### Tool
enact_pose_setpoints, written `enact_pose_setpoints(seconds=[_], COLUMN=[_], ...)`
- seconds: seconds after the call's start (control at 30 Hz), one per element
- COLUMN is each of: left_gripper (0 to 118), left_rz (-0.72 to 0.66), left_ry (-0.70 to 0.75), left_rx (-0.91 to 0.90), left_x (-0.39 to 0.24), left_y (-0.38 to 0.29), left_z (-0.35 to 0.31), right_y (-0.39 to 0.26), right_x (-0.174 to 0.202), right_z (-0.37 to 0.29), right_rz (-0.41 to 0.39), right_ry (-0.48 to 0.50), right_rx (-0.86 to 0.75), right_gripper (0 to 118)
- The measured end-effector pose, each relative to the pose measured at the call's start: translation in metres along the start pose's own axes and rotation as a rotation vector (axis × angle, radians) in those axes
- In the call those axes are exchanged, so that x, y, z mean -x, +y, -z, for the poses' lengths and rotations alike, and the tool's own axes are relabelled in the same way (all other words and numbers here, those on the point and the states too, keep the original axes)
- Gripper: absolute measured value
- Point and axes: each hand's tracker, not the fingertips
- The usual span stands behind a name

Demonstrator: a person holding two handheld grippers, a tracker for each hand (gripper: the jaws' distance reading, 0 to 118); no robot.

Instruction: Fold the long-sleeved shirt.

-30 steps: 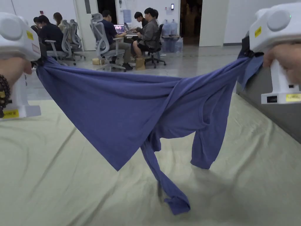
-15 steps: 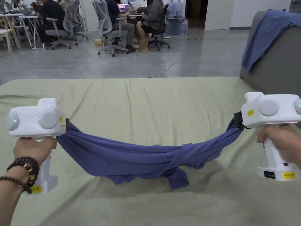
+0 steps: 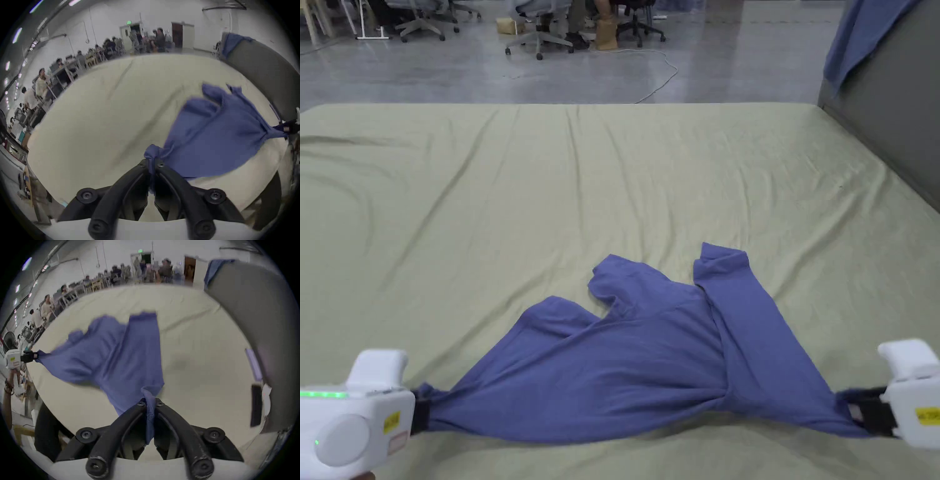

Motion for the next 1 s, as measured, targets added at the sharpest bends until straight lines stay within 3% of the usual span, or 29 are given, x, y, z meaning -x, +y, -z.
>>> enact_pose_setpoints(seconds=[0.13, 0.17, 0.23, 0.27, 0.3, 0.43, 0.47, 0.5, 0.53, 0.67, 0.7, 0.73, 0.77, 0.8, 0.93, 1.0], left_gripper=[3, 24, 101, 118, 116, 115, 99, 58, 0, 0, 15, 58, 113, 118, 111, 85], left_rz=[-0.029, -0.06, -0.075, -0.071, -0.07, -0.075, -0.076, -0.075, -0.073, -0.103, -0.107, -0.103, -0.1, -0.107, -0.087, -0.082], left_ry=[0.007, -0.001, 0.012, 0.015, 0.003, -0.004, 0.002, 0.0, 0.015, 0.002, 0.005, 0.002, 0.013, 0.048, 0.076, 0.095], left_rx=[0.003, -0.026, -0.021, -0.009, -0.012, -0.099, -0.105, -0.111, -0.109, -0.123, -0.125, -0.113, -0.042, -0.004, 0.024, 0.057], left_x=[0.004, 0.007, 0.01, 0.012, 0.014, 0.014, 0.01, 0.008, 0.005, 0.016, 0.017, 0.015, 0.015, 0.015, 0.01, 0.004], left_y=[-0.019, -0.019, -0.012, -0.006, -0.003, 0.014, 0.012, 0.012, 0.012, 0.008, 0.007, 0.004, 0.002, 0.0, -0.005, -0.008], left_z=[0.026, 0.024, 0.018, 0.012, 0.006, -0.027, -0.039, -0.042, -0.041, -0.023, -0.019, -0.018, -0.008, 0.0, 0.028, 0.036], right_y=[-0.009, -0.007, 0.0, 0.002, 0.006, 0.025, 0.028, 0.03, 0.03, 0.026, 0.025, 0.024, 0.025, 0.026, 0.034, 0.041], right_x=[-0.003, -0.001, -0.001, 0.0, -0.002, -0.003, -0.003, -0.001, 0.007, 0.022, 0.024, 0.026, 0.028, 0.03, 0.034, 0.036], right_z=[0.043, 0.044, 0.031, 0.018, 0.009, -0.035, -0.042, -0.044, -0.047, -0.043, -0.041, -0.039, -0.038, -0.037, -0.029, -0.023], right_rz=[-0.005, 0.004, -0.012, -0.016, -0.032, 0.011, 0.02, 0.016, 0.014, -0.009, -0.011, -0.017, -0.021, -0.023, -0.033, -0.045], right_ry=[-0.017, -0.026, -0.095, -0.085, -0.104, -0.113, -0.094, -0.077, -0.084, -0.03, -0.03, -0.022, -0.017, -0.015, -0.003, 0.004], right_rx=[0.054, 0.05, 0.031, 0.022, -0.004, -0.166, -0.194, -0.206, -0.196, -0.193, -0.194, -0.19, -0.186, -0.184, -0.179, -0.179], right_gripper=[6, 26, 83, 108, 109, 107, 89, 52, 2, 0, 0, 0, 0, 0, 0, 0])
